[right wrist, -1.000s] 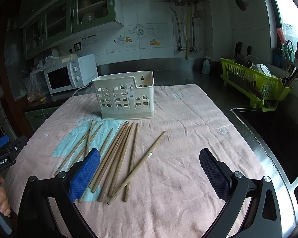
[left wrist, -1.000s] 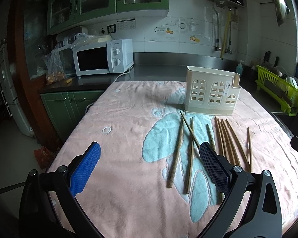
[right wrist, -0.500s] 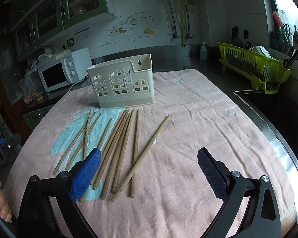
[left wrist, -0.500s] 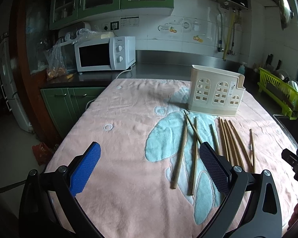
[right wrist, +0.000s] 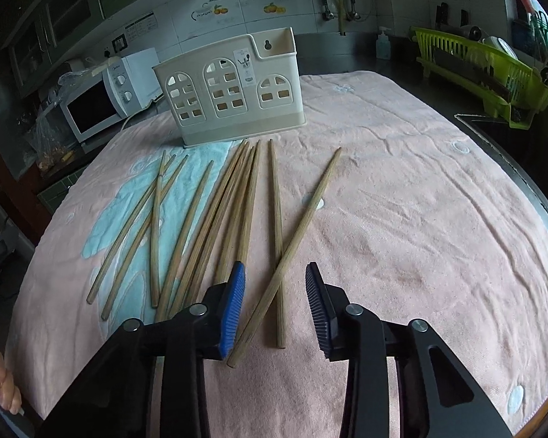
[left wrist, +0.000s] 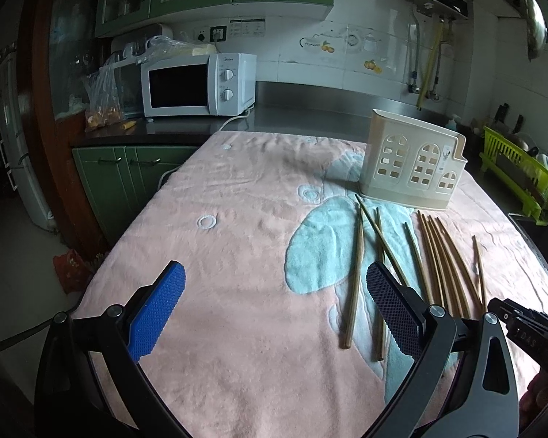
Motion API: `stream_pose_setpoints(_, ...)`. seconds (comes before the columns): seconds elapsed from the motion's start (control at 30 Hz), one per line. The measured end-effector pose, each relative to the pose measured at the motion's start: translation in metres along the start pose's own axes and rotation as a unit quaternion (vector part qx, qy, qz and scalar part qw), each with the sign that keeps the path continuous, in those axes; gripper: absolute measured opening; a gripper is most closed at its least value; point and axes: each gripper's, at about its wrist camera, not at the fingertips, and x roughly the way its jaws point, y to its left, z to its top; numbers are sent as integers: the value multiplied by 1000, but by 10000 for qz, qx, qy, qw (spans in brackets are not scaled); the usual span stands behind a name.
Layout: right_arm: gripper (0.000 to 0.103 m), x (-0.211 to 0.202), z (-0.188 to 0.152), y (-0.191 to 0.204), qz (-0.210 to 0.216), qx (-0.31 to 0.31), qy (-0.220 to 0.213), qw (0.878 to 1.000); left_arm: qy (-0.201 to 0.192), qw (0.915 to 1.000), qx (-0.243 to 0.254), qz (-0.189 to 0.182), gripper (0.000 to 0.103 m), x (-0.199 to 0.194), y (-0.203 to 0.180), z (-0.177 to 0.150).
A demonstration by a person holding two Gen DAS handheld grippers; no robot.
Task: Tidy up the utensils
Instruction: 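Lower the right gripper onto a wooden chopstick and close on it, then lower the left gripper onto another chopstick and close on it while the right gripper holds its chopstick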
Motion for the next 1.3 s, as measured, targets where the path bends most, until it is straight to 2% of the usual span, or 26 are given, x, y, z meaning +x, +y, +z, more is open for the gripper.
stream_pose_setpoints(0.17,18,11,1,1,34,96,165,9998,72,10000,15,-39,98,9,-1,-1)
stream_pose_setpoints(0.33,11,17,3,-3,75,247,241,9994,112,9999,68,-62,98,16,-4,-1)
stream_pose_setpoints(0.67,7,14,4,-16,33,309,209,9993,161,9996,144,-172,98,20,-14,-1)
stream_pose_setpoints(1.0,7,8,-1,-35,-278,66,210,9994,419,9960,333,-720,97,26,-46,-9)
stream_pose_setpoints(1.07,7,8,-4,-38,-282,41,246,9993,477,9945,433,-826,97,28,-57,-12)
stream_pose_setpoints(1.13,8,7,-5,-41,-266,-1,263,9993,496,9919,593,-1004,87,30,-67,-15)
stream_pose_setpoints(1.17,9,6,-5,-43,-252,-14,259,9993,489,9898,774,-1091,86,32,-72,-15)
stream_pose_setpoints(1.3,11,2,-4,-50,-213,-17,202,9996,390,9854,1231,-1111,84,36,-77,-4)
